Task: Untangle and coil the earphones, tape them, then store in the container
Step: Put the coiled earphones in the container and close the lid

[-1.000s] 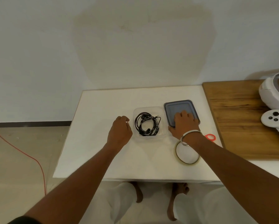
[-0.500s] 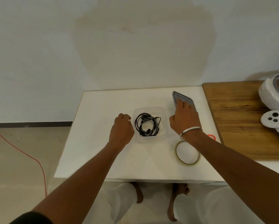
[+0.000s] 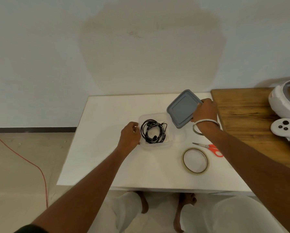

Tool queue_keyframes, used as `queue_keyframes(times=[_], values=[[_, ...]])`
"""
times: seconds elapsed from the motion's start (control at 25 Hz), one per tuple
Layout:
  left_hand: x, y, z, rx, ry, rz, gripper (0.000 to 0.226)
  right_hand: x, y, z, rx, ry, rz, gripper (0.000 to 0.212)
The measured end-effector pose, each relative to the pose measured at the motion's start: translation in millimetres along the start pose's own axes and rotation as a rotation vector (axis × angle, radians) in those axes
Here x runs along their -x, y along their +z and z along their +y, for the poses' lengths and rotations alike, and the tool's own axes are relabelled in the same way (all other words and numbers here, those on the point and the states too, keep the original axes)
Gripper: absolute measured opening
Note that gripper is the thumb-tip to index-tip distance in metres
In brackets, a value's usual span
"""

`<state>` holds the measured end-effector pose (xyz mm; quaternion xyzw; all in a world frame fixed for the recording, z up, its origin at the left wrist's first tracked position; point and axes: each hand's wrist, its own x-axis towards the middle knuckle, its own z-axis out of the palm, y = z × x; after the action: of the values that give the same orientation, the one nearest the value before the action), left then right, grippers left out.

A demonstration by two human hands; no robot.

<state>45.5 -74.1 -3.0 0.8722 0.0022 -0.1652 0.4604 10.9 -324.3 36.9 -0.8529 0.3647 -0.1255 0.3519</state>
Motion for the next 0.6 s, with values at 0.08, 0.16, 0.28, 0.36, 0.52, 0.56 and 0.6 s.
queue_keyframes(times=[0.08, 0.16, 0.28, 0.36, 0.52, 0.56, 0.6], values=[[0, 1, 0, 0.026, -0.013, -0.011, 0.028, 3, 3, 2, -0.198, 0.067, 0.011, 0.031], [1, 1, 1, 0.032, -0.014, -0.012, 0.027, 10, 5, 3, -0.336, 0.118, 0.010, 0.038], [2, 1, 1, 0.031, -0.011, -0.007, 0.027, 27, 16, 4, -0.487, 0.206, -0.027, 0.028], [1, 1, 1, 0.038, -0.021, -0.010, 0.028, 43, 30, 7, -0.475, 0.222, -0.099, 0.024], [0, 3, 4, 0.039, -0.010, -0.024, 0.030, 61, 47, 10, -0.268, 0.113, -0.131, 0.025], [0, 2, 5, 0.040, -0.009, -0.024, 0.031, 63, 48, 9, -0.238, 0.097, -0.132, 0.025], [0, 2, 5, 0.042, -0.010, -0.024, 0.032, 64, 49, 8, -0.215, 0.085, -0.118, 0.025]])
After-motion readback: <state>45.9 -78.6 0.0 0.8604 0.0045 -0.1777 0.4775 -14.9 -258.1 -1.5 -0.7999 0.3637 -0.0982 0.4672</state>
